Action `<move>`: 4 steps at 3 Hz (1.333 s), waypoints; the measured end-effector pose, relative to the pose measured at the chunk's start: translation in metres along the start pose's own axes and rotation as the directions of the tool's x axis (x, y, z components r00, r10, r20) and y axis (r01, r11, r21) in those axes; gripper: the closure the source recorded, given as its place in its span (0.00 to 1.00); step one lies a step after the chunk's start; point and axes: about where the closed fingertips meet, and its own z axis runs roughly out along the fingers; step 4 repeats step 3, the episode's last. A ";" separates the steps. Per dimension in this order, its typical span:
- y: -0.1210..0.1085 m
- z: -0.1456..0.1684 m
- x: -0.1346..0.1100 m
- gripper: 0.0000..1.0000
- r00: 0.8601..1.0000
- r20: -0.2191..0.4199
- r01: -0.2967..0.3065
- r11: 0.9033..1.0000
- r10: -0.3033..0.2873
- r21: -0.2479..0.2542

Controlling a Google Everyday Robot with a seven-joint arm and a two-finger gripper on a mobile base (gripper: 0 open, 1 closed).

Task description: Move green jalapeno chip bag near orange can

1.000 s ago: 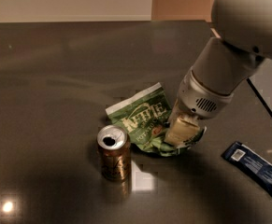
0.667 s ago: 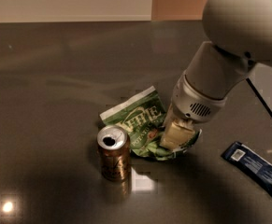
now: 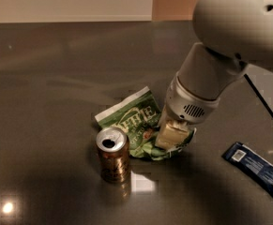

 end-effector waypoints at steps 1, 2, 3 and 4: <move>0.000 0.000 -0.001 0.12 1.000 0.000 0.002 1.000 -0.002 0.003; 0.000 -0.001 -0.002 0.00 1.000 0.001 0.004 1.000 -0.004 0.005; 0.000 -0.001 -0.002 0.00 1.000 0.001 0.004 1.000 -0.004 0.005; 0.000 -0.001 -0.002 0.00 1.000 0.001 0.004 1.000 -0.004 0.005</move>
Offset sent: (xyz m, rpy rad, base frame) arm -0.0001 0.0008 0.0005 0.0001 -0.0027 0.0010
